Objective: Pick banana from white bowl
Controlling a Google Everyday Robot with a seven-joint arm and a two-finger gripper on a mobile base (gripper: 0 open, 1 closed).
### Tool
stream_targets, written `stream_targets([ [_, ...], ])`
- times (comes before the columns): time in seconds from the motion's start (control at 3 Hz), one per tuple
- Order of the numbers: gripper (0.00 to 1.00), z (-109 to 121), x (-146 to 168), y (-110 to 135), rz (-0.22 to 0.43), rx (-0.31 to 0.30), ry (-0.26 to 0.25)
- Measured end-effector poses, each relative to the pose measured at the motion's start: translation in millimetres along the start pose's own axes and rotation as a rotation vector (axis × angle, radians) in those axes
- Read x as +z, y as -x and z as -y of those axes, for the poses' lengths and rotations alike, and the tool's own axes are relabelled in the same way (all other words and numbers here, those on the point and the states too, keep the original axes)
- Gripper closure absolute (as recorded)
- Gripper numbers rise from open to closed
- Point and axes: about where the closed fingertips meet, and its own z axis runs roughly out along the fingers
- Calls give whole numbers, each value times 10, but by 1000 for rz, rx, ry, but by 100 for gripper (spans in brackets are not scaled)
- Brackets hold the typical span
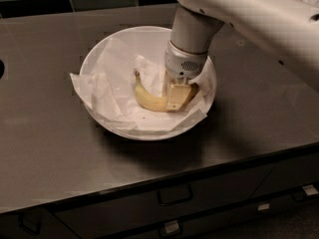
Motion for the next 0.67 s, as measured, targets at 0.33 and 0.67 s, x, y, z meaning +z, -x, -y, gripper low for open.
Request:
stream_targets([
  [0.33, 100, -4, -120, 6, 25, 2, -47],
  [0.67, 100, -1, -275, -45, 84, -6, -110],
])
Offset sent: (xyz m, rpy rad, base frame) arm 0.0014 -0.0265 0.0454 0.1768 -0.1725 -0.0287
